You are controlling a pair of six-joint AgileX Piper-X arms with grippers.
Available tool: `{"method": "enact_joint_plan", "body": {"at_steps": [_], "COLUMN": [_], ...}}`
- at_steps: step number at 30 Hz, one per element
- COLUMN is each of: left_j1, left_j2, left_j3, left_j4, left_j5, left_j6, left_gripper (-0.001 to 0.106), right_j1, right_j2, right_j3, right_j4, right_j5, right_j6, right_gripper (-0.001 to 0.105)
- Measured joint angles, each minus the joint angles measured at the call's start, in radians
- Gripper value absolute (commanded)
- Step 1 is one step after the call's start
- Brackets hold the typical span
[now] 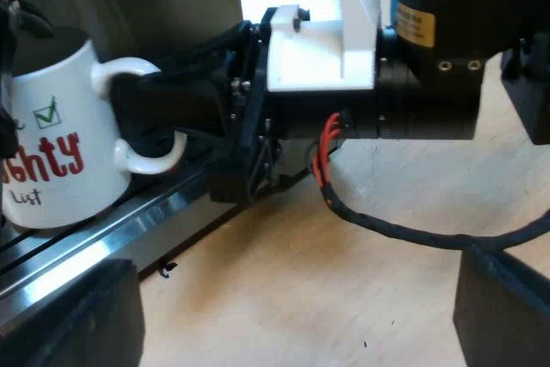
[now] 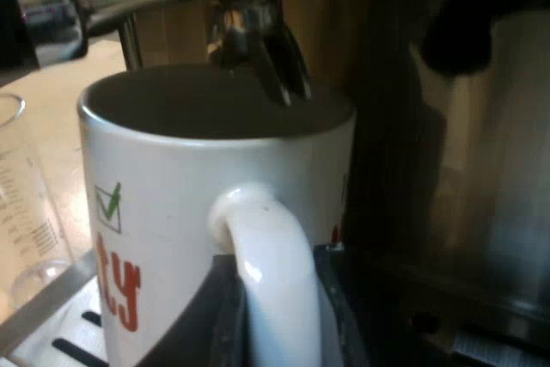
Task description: Place mug into machine
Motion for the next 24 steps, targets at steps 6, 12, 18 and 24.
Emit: {"method": "enact_joint_plan", "body": {"at_steps": [6, 12, 18, 24], "left_j1": [0.000, 0.000, 0.000, 0.000], "left_j2": [0.000, 0.000, 0.000, 0.000], "left_j3": [0.000, 0.000, 0.000, 0.000], "left_j4": [0.000, 0.000, 0.000, 0.000], "left_j5": [0.026, 0.043, 0.043, 0.043], "left_j6": [0.000, 0.005, 0.007, 0.007], "left_gripper": [0.081, 0.081, 0.081, 0.081], "right_j1": [0.003, 0.031, 0.032, 0.034], "right_j2": [0.031, 0.031, 0.031, 0.031], "right_j3": [-0.029, -0.029, -0.029, -0.029], "right_j4": [0.000, -0.002, 0.014, 0.014], "right_j5": [0.043, 0.101, 0.147, 0.152], "right_j6": [-0.004, -0.069, -0.082, -0.082], "right_gripper": [0.000, 0.000, 0.000, 0.015]}}
